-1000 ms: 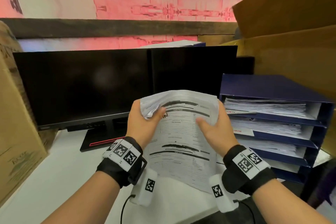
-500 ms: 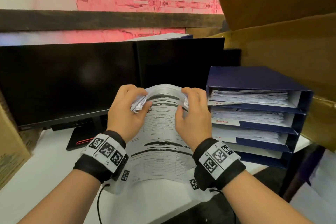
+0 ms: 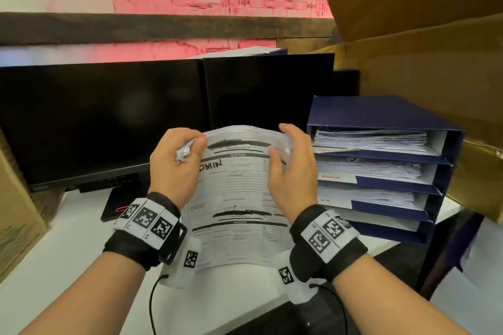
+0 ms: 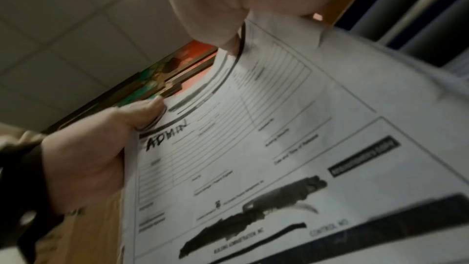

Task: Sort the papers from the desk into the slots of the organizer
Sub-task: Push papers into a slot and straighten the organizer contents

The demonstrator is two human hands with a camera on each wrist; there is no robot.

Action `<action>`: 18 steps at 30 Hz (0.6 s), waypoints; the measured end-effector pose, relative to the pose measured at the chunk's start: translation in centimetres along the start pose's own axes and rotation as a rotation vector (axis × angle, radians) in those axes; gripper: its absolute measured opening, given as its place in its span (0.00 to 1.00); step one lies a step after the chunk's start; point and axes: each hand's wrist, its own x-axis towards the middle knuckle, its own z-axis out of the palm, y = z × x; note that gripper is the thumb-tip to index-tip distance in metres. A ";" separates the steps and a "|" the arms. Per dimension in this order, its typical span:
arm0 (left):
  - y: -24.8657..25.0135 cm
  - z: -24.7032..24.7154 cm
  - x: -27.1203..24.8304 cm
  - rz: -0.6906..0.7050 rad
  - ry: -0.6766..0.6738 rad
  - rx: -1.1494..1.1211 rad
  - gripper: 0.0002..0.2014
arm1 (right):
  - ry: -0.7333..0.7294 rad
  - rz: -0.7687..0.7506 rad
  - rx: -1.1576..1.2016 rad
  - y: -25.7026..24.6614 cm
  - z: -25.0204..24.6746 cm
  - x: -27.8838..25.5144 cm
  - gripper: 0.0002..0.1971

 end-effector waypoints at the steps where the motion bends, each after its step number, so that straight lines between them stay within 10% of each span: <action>1: 0.0 -0.2 0.1 -0.051 0.018 -0.028 0.03 | -0.025 0.061 0.048 0.3 -0.3 0.2 0.20; 7: -0.9 -1.0 -0.5 -0.363 0.018 -0.212 0.26 | -0.101 0.209 0.216 0.9 -1.6 1.3 0.20; 18: -3.8 -1.2 -0.8 -0.575 0.034 -0.306 0.04 | -0.265 0.471 0.384 3.2 -1.2 0.0 0.26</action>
